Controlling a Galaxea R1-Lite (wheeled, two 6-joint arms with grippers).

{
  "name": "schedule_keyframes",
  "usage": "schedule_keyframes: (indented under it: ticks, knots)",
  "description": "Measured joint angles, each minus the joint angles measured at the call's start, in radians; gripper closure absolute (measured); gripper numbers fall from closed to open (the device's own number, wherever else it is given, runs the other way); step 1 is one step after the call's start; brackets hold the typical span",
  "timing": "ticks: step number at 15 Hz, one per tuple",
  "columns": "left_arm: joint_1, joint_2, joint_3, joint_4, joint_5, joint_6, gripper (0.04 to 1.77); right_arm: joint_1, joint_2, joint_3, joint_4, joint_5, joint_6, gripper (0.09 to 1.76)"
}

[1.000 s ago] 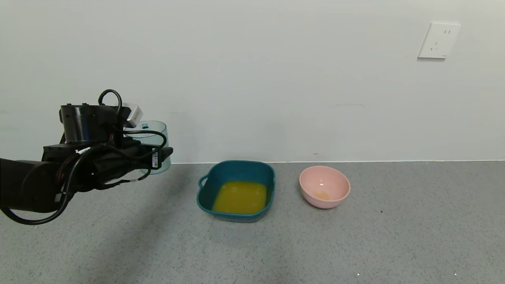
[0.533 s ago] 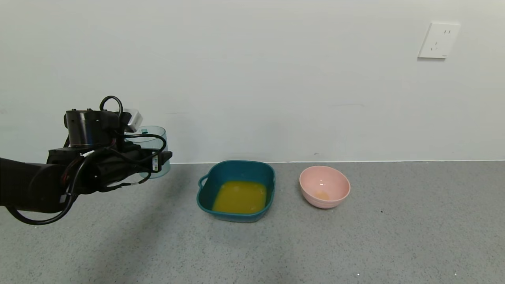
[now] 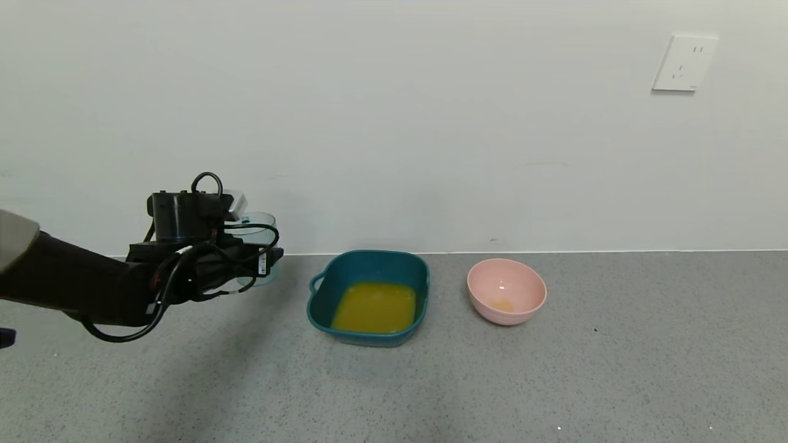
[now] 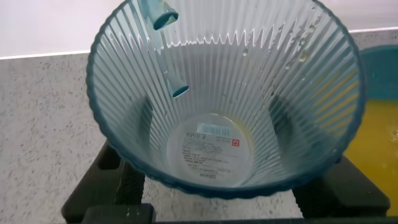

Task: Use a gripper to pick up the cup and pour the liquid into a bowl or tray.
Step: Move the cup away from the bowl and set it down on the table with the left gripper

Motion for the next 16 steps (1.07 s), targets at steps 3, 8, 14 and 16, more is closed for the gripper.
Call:
schedule_keyframes:
  ticks: [3,8,14,16]
  knots:
    - [0.0,0.069,-0.004,-0.035,-0.001,0.0,0.52,0.0,0.0,0.0,0.0,0.0,0.0,0.14]
    - [0.005,0.143,-0.019,-0.036,-0.013,-0.009,0.52,0.0,0.0,0.0,0.0,0.0,0.0,0.14]
    - [0.005,0.186,-0.031,-0.037,-0.013,-0.018,0.52,0.0,0.0,0.0,0.0,0.0,0.0,0.14]
    - [0.005,0.194,-0.032,-0.037,-0.013,-0.019,0.52,0.0,0.0,0.0,0.0,0.0,0.0,0.14]
